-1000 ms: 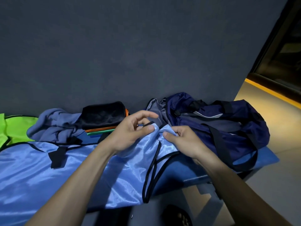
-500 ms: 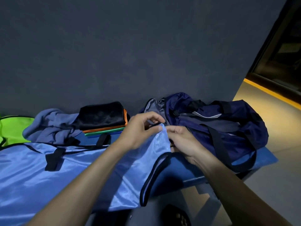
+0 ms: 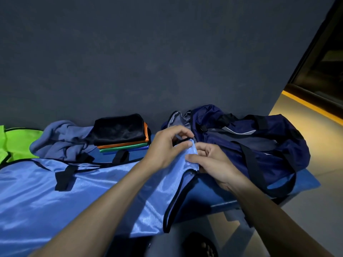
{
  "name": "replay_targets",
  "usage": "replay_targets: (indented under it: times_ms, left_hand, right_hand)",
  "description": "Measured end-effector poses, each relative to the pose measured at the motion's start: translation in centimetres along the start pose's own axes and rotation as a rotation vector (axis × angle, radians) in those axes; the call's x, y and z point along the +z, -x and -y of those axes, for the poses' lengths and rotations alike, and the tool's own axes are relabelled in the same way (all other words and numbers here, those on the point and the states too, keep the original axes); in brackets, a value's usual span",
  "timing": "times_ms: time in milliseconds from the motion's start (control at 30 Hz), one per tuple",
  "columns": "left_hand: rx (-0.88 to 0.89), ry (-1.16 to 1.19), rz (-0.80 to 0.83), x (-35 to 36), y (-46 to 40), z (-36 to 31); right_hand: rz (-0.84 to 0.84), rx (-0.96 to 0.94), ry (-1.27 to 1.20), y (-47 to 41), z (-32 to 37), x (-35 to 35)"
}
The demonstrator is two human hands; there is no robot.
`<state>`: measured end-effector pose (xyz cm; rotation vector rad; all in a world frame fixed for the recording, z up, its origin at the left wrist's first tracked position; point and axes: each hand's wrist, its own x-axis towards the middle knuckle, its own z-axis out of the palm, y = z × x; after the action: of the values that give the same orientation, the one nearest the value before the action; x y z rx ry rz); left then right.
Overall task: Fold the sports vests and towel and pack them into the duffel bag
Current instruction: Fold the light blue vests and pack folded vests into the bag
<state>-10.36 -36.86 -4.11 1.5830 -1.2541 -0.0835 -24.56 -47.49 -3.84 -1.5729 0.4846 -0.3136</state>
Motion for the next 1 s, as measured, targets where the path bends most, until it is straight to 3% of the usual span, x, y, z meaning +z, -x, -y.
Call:
replay_targets:
  times_ms: [133, 467, 567, 833, 1000]
  left_hand:
    - [-0.068, 0.038, 0.133, -0.6, 0.3, 1.1]
    - [-0.217, -0.141, 0.515, -2.9, 0.4, 1.6]
    - [-0.2, -0.057, 0.58, -3.0, 0.3, 1.2]
    - [-0.074, -0.027, 0.379, -1.8, 0.3, 1.1]
    - [-0.063, -0.084, 0.375, -1.8, 0.9, 1.4]
  right_hand:
    - [0.017, 0.017, 0.002, 0.1, 0.1, -0.7]
    - [0.166, -0.024, 0.064, 0.5, 0.6, -2.1]
    - [0.184, -0.022, 0.067, 0.6, 0.7, -2.3]
    - [0.091, -0.009, 0.036, -0.3, -0.5, -1.5]
    - [-0.211, -0.142, 0.18, -1.3, -1.5, 0.7]
